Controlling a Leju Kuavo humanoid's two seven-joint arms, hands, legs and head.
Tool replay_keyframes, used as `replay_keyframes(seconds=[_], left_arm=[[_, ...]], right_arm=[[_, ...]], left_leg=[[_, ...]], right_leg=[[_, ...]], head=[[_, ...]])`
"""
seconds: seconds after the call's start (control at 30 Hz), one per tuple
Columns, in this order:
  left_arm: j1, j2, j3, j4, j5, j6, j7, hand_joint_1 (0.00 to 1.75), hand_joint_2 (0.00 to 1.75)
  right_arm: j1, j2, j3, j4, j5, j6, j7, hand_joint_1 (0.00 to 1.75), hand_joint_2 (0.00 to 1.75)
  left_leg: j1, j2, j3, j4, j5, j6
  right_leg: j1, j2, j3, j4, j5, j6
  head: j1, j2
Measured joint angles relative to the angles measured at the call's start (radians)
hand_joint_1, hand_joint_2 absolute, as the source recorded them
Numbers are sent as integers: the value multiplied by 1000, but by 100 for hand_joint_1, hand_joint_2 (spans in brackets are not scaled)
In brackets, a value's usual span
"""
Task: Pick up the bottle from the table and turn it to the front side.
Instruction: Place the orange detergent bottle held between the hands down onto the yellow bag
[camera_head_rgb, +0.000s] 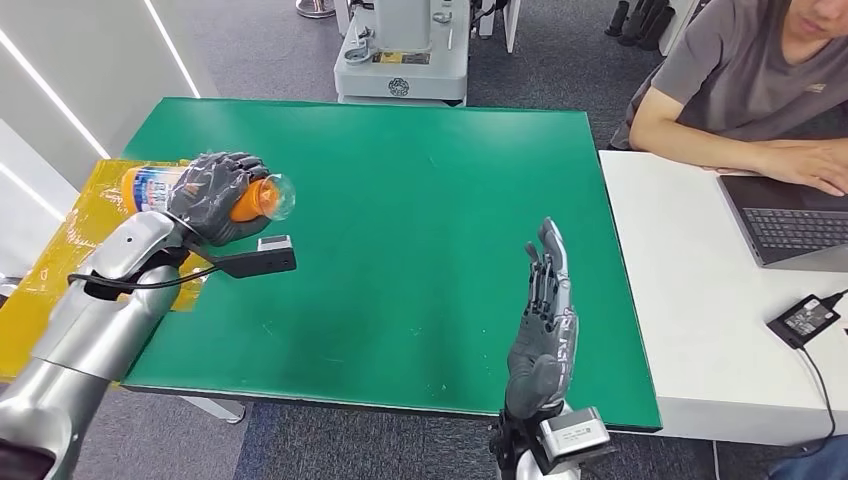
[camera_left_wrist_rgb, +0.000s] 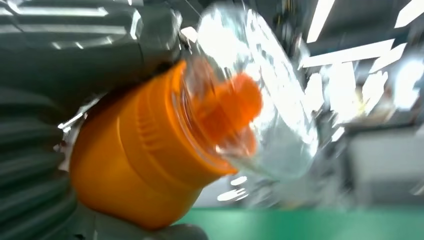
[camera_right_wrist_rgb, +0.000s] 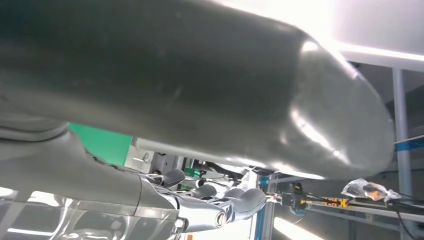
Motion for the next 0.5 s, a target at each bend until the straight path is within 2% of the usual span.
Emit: replay_keyframes(seconds=[0.2,0.37,0.5], left_arm=[[-62,102,-72,118,-122,-41,-3,175,175],[-140,173,-139,218,-130,-130,-89,175,175],[-195,206,-191,304,-129,-159,-114,175,175]], right_arm=[[28,10,-5,0,-2,22,-3,0,0],[43,26,-18,5,-7,39,-6,0,0],[52,33,-27,8,-14,46,-8,0,0]], left_leg=[[0,1,-1,0,0,0],[0,1,-1,-1,0,-1],[0,0,-1,-1,0,-1]], right_leg=[[0,0,-2,0,0,-1],[0,1,-2,0,0,-1],[0,0,-2,0,0,-1]], head=[[0,0],[0,0],[0,0]])
